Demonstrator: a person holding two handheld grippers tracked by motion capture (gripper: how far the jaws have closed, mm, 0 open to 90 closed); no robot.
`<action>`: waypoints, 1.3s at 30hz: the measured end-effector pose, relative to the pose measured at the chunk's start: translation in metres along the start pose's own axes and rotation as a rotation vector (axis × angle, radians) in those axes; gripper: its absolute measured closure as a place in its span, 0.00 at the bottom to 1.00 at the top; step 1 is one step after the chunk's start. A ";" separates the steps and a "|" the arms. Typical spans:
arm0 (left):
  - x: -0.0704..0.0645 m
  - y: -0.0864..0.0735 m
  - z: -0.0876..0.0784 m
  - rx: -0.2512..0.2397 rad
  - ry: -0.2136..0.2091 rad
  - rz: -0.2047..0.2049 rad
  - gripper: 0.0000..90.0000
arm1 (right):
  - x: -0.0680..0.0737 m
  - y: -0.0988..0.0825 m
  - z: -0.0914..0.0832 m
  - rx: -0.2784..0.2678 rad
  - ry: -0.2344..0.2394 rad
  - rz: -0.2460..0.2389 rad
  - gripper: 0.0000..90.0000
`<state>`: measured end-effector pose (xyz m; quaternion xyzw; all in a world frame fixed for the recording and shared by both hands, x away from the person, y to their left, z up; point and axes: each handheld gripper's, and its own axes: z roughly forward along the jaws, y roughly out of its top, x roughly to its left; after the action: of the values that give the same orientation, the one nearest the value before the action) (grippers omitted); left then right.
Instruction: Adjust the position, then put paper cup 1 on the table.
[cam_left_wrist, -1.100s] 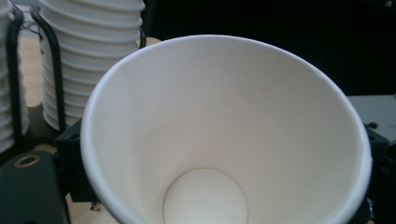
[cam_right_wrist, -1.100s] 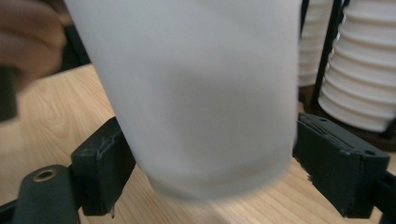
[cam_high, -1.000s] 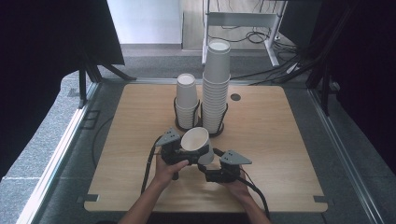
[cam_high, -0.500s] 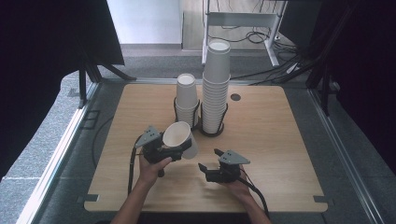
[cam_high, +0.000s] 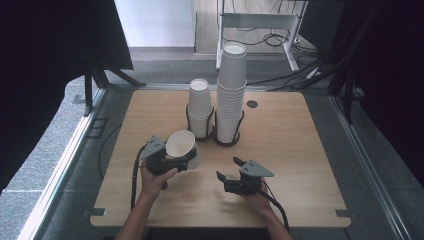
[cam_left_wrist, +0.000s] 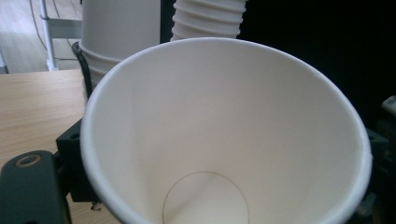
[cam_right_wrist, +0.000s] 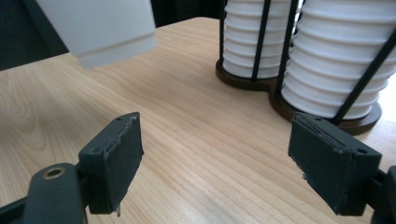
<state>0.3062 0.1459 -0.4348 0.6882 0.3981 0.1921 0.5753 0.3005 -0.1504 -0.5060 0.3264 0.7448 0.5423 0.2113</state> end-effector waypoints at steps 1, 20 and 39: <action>0.000 0.000 0.000 0.005 0.008 0.010 0.14 | -0.001 0.001 -0.001 -0.006 -0.006 0.000 0.20; 0.033 -0.010 -0.013 0.046 0.317 0.082 0.14 | -0.013 0.005 -0.012 -0.043 -0.058 -0.010 0.22; 0.066 -0.035 -0.004 0.163 0.505 0.055 0.12 | -0.014 0.005 -0.012 -0.041 -0.071 -0.014 0.23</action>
<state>0.3320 0.2003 -0.4801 0.6730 0.5243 0.3404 0.3953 0.3034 -0.1674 -0.4979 0.3360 0.7276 0.5442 0.2481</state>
